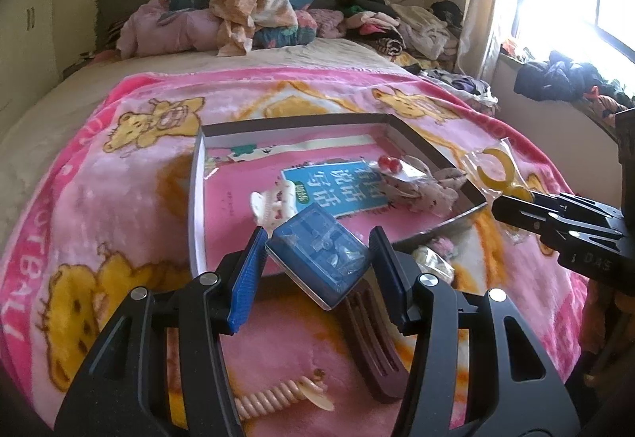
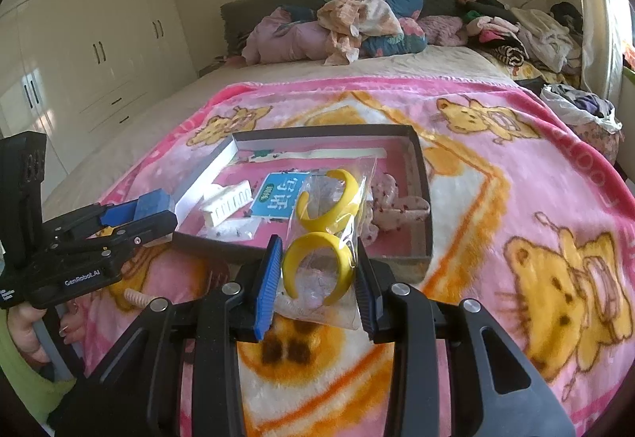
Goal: Organize jewelry
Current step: 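Carry the blue box over the gray box with left tool while right tool carries ring bag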
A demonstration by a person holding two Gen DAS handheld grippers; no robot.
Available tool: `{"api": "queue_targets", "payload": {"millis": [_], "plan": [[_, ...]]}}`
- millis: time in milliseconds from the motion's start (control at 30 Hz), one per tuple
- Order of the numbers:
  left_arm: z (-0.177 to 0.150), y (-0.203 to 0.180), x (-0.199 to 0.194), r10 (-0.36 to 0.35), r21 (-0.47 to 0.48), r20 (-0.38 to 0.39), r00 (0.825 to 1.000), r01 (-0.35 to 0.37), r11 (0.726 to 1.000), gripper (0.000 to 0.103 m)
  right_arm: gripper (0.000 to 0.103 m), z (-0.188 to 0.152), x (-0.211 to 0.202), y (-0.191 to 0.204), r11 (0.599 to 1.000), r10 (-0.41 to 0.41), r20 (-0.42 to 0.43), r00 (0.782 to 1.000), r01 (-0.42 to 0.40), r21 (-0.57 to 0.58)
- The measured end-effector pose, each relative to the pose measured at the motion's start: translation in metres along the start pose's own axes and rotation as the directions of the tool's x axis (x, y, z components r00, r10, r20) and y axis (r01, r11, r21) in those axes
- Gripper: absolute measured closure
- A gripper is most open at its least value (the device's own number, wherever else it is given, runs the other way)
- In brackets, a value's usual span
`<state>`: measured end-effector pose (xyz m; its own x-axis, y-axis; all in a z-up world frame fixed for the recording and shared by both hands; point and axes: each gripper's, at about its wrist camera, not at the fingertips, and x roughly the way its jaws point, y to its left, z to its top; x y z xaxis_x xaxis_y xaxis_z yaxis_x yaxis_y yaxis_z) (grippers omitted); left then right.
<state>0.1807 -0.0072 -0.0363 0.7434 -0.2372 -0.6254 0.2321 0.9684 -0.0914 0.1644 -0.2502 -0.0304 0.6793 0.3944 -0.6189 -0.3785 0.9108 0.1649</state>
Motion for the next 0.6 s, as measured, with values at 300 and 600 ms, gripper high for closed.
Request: {"api": "queue_targets", "payload": {"millis": [300,600], "plan": [[0.009,0.005,0.009,-0.004,-0.004,0.004,1.0,0.004,1.0,0.059,0.07,0.011,0.011,-0.004,1.0,-0.007,0.005,1.0,0.007,0.0],[0.027,0.0,0.03,-0.024,-0.008,0.002,1.0,0.024,1.0,0.059,0.07,0.021,0.02,-0.012,1.0,-0.018,0.007,1.0,0.018,0.005]]}}
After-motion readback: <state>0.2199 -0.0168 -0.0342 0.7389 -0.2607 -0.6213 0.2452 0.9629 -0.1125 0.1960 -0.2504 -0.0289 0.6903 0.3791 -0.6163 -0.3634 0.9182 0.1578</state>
